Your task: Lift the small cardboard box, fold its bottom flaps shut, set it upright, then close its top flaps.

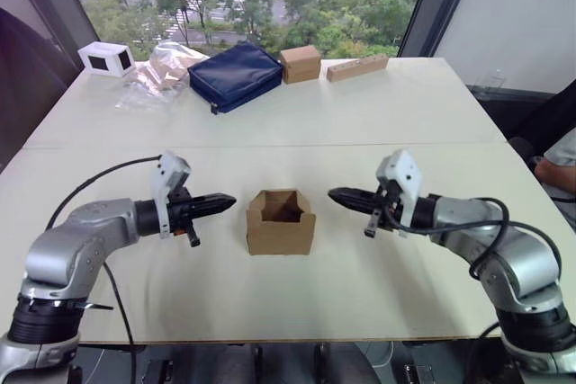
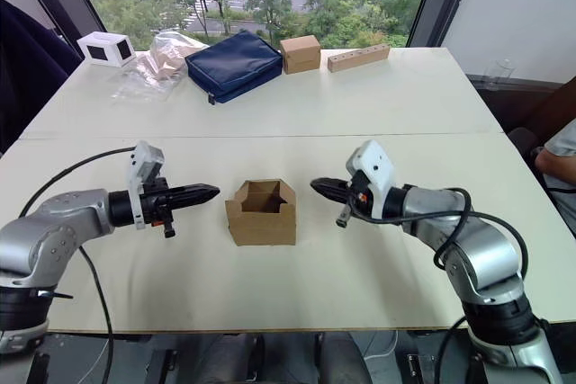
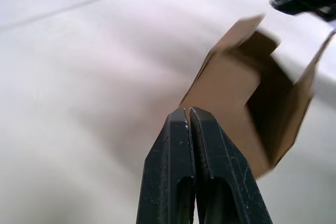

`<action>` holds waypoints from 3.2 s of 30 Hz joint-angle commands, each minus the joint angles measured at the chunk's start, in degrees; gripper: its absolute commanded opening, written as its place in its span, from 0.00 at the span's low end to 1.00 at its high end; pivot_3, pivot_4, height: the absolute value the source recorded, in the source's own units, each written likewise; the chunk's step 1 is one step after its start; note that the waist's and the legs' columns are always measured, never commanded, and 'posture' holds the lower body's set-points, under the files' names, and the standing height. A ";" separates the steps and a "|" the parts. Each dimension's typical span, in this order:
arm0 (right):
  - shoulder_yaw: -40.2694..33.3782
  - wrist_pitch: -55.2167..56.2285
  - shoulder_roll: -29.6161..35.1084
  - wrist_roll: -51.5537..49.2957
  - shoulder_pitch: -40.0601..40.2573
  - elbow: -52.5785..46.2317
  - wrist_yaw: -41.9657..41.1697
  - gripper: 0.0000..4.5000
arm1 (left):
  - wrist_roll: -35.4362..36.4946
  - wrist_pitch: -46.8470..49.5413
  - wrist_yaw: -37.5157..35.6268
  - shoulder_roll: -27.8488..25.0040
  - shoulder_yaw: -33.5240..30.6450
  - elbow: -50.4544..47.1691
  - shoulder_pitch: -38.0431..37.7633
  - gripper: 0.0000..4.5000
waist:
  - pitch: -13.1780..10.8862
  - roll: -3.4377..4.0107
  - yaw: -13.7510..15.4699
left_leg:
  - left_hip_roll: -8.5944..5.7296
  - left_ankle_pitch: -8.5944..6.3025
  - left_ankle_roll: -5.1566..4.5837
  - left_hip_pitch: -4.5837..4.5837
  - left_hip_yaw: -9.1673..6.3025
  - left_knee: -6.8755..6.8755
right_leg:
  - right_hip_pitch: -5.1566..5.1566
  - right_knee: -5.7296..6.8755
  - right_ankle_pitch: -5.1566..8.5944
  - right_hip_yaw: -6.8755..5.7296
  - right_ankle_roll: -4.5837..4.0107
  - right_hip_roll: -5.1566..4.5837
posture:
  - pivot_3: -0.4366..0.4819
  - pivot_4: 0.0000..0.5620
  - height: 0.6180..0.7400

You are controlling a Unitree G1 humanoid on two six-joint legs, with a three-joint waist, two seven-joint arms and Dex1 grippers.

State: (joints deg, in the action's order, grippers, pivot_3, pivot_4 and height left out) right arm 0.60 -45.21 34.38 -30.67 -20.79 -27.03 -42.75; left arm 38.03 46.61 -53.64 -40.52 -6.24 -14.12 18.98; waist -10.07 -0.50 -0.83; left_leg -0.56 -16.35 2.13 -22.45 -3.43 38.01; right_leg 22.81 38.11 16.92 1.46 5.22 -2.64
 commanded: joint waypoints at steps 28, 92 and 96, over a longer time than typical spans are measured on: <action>13.31 4.46 -4.00 9.06 -4.86 7.83 -0.67 0.00 | -9.26 -10.10 -2.52 4.47 11.22 4.79 1.82 0.02 | 0.01 0.01 0.07 | -0.02 0.00 0.00 0.02 0.00 0.01 | -0.02 0.00 0.00 0.00 0.00 0.00 | 0.48 0.27 1.00; 22.24 -5.10 -2.85 8.37 -8.55 -5.91 5.85 0.00 | -19.70 -23.58 -21.22 12.36 12.55 46.72 21.04 0.02 | -0.03 -0.05 -0.09 | -0.04 0.01 -0.01 -0.23 -0.01 0.06 | 0.24 0.04 0.00 -0.03 0.01 0.09 | 0.48 0.27 1.00; 21.67 -3.94 -3.34 8.58 -8.65 -4.98 5.57 0.00 | -18.97 -22.42 -19.14 9.02 9.42 42.45 19.26 0.02 | -0.04 -0.05 -0.33 | -0.03 0.01 -0.01 -0.23 -0.01 0.05 | 0.27 0.05 0.00 -0.02 0.01 0.09 | 0.48 0.27 1.00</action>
State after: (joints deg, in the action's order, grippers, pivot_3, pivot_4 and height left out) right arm 23.54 -50.41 31.41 -22.43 -29.26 -31.43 -36.92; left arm 18.12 23.67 -73.46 -29.04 6.31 31.72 38.60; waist -10.11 -0.55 -1.16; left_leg -0.58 -16.35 2.12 -22.67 -3.43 38.06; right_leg 23.09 38.16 16.91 1.45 5.23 -2.56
